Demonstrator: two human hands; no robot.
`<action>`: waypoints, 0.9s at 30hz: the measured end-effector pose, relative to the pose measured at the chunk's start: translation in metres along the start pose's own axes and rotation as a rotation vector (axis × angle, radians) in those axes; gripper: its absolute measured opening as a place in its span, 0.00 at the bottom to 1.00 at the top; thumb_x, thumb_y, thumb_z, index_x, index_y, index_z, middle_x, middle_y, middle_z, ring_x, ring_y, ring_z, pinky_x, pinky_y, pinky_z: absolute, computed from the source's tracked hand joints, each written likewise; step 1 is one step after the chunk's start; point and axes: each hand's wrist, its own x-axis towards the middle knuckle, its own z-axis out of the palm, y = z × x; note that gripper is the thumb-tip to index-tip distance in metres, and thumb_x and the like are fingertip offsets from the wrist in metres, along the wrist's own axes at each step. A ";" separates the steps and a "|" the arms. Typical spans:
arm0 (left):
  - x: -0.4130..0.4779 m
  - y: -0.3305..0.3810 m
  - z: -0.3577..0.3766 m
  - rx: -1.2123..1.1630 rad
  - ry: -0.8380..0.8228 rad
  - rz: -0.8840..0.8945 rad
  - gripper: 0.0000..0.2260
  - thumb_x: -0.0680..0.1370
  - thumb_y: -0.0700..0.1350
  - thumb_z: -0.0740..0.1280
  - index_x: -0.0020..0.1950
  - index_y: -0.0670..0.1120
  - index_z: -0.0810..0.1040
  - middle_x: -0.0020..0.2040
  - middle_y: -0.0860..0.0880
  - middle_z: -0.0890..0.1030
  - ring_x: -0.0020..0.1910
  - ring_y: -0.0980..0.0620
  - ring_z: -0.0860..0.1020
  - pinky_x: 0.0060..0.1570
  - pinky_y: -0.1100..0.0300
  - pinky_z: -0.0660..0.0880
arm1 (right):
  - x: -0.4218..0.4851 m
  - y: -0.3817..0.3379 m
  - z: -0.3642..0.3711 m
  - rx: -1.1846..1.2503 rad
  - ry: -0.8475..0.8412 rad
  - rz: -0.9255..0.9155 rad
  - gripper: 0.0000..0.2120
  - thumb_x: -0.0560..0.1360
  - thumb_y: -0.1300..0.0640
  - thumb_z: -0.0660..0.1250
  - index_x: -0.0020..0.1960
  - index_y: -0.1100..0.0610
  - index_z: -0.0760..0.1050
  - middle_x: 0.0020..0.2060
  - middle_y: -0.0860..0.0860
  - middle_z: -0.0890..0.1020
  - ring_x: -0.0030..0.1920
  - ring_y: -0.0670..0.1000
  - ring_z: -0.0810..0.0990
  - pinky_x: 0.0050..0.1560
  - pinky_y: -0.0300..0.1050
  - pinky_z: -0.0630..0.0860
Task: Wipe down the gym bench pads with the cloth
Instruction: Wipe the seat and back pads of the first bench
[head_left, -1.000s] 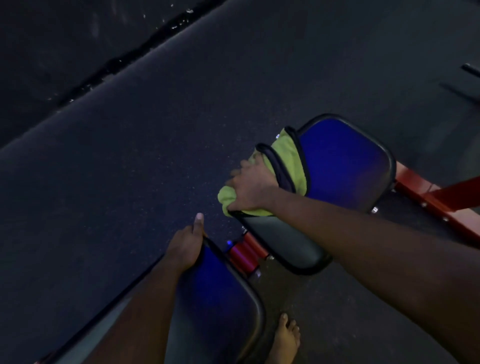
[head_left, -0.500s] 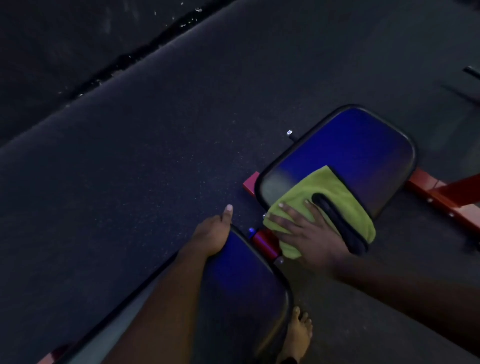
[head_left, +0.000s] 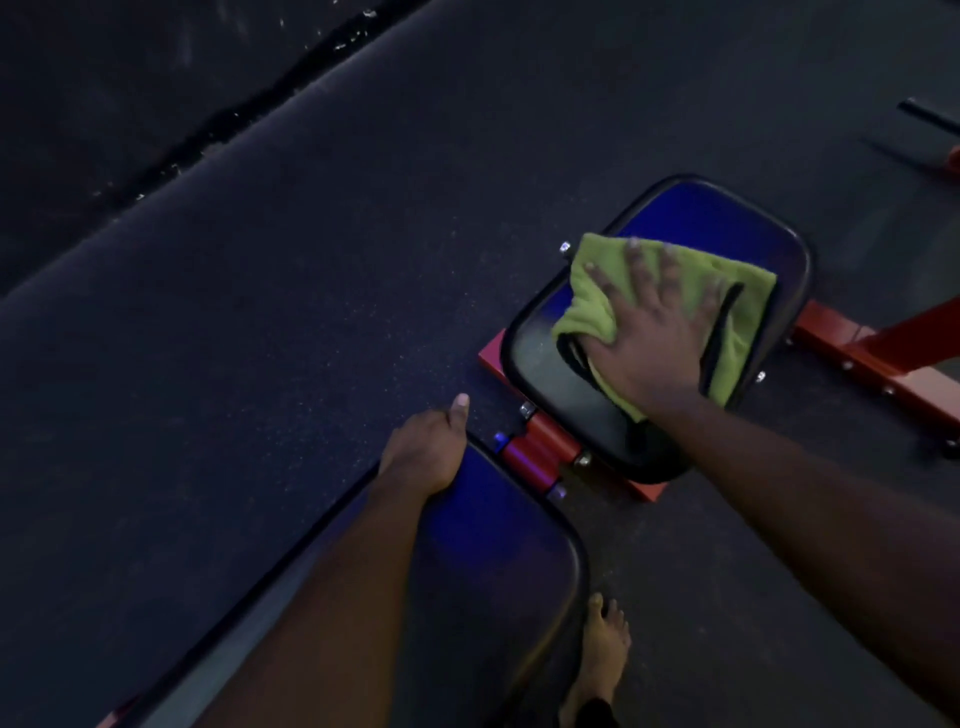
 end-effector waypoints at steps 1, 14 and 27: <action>-0.001 0.002 -0.002 0.010 -0.003 0.010 0.34 0.81 0.65 0.39 0.63 0.46 0.77 0.60 0.43 0.80 0.58 0.47 0.77 0.62 0.46 0.70 | -0.018 -0.002 0.002 -0.031 0.017 0.010 0.39 0.72 0.29 0.59 0.80 0.36 0.56 0.83 0.49 0.52 0.82 0.60 0.46 0.73 0.76 0.41; -0.018 0.008 -0.020 0.056 -0.157 0.061 0.33 0.82 0.64 0.41 0.77 0.46 0.64 0.75 0.42 0.67 0.74 0.43 0.65 0.73 0.43 0.60 | -0.167 0.014 -0.001 0.104 -0.165 -0.018 0.42 0.68 0.48 0.63 0.81 0.38 0.57 0.83 0.45 0.52 0.83 0.58 0.48 0.73 0.75 0.51; -0.146 0.173 -0.224 -0.077 0.134 0.537 0.16 0.85 0.50 0.56 0.59 0.43 0.79 0.56 0.42 0.83 0.57 0.44 0.79 0.57 0.50 0.74 | -0.085 0.045 -0.282 1.065 -0.087 0.655 0.20 0.74 0.57 0.77 0.64 0.54 0.79 0.61 0.49 0.71 0.66 0.52 0.69 0.66 0.47 0.65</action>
